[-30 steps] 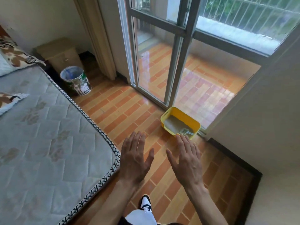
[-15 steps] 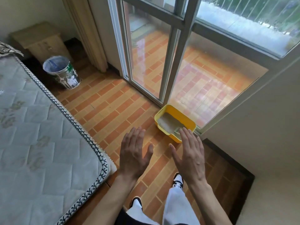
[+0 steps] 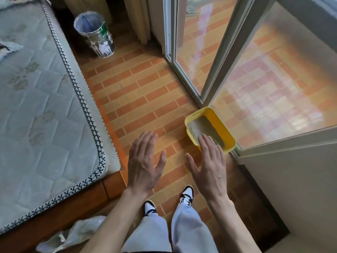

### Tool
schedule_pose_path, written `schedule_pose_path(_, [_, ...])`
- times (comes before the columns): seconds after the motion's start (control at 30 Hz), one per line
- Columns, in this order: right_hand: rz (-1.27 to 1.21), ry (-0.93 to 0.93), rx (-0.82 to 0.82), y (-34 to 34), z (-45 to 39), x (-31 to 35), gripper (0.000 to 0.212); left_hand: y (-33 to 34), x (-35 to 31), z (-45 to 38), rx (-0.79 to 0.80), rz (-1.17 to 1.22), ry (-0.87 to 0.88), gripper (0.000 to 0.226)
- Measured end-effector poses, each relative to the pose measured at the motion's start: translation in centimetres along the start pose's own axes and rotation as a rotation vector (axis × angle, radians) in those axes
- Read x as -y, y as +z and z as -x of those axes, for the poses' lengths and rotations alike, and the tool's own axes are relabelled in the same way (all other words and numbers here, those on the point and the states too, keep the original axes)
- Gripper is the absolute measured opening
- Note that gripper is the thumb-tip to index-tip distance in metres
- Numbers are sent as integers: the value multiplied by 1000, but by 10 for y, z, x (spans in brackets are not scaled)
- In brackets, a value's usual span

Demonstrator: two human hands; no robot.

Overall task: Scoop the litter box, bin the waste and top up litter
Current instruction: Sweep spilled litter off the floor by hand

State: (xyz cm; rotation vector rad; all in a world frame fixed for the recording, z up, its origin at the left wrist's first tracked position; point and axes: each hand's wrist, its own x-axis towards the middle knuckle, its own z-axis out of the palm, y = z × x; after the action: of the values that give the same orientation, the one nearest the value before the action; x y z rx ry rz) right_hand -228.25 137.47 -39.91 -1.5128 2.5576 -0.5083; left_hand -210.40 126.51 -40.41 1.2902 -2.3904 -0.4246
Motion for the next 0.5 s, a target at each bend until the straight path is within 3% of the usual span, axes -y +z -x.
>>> schedule_pose_path(0.27, [-36, 1, 33, 71, -51, -59, 71, 99, 29, -26, -16, 21, -77, 57])
schedule_pose_path(0.5, [-60, -49, 47, 217, -57, -118, 70, 255, 98, -21, -23, 54, -88, 56])
